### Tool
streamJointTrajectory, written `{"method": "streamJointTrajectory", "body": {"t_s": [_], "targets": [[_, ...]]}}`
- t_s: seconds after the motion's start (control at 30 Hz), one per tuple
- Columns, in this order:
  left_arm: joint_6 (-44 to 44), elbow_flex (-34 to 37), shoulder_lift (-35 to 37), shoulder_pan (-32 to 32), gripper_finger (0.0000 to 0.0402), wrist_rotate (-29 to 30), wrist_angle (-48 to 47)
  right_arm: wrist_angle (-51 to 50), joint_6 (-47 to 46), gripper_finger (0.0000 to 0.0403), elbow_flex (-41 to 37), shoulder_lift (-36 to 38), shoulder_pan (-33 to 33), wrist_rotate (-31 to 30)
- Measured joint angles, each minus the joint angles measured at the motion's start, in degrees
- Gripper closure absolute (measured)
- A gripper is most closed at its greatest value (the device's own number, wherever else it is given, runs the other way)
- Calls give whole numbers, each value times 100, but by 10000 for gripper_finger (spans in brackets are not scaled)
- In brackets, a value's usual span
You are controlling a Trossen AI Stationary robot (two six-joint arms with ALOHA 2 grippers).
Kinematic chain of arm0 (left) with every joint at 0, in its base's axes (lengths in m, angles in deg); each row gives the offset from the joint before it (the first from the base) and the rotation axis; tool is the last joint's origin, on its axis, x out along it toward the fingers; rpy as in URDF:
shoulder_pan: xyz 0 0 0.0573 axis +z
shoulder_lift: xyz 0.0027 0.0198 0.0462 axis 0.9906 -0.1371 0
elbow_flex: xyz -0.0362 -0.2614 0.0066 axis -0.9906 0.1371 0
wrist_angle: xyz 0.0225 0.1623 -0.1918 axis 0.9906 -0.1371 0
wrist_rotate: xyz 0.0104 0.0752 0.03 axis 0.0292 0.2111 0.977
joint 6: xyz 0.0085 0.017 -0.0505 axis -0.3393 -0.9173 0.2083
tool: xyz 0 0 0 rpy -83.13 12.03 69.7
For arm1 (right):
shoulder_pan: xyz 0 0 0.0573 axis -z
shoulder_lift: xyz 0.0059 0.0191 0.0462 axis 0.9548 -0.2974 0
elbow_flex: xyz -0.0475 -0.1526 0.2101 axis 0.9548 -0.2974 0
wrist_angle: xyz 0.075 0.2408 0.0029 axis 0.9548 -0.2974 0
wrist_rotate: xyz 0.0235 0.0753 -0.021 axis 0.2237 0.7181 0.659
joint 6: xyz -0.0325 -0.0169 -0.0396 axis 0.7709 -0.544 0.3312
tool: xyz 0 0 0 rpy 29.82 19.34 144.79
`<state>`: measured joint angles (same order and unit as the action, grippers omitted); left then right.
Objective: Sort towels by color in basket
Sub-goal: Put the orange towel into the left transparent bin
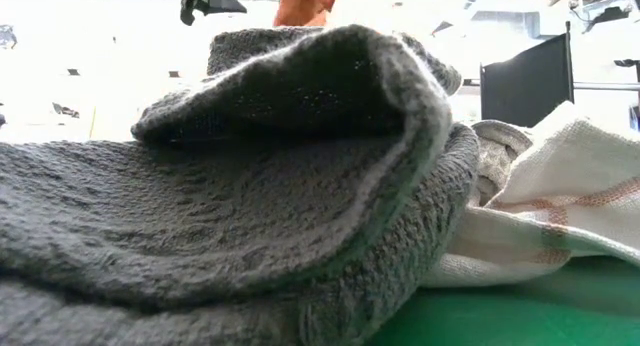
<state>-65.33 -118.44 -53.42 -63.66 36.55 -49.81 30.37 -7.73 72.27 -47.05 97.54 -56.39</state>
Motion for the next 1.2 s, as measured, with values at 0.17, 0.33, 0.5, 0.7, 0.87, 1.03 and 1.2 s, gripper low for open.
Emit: {"method": "streamJointTrajectory", "body": {"t_s": [0.17,0.33,0.5,0.7,0.87,1.03,1.2], "targets": [[-503,0,130,511,226,-411,278,-2275,363,383,1,5,413,-11],[-440,0,196,814,227,-806,399,-4570,416,383,-3,4,738,-231],[-255,0,211,839,227,-910,390,-6244,113,383,-2,35,992,-544],[121,0,211,839,227,-912,392,-7153,-915,383,-2,-535,1315,-247],[399,0,211,837,227,-910,388,-6270,-1101,383,0,-1292,1191,8],[677,0,211,836,227,-1117,379,-5248,-1060,382,3,-1854,851,267],[717,0,215,833,227,-1388,311,-5247,-658,363,0,-2362,630,116]]}}
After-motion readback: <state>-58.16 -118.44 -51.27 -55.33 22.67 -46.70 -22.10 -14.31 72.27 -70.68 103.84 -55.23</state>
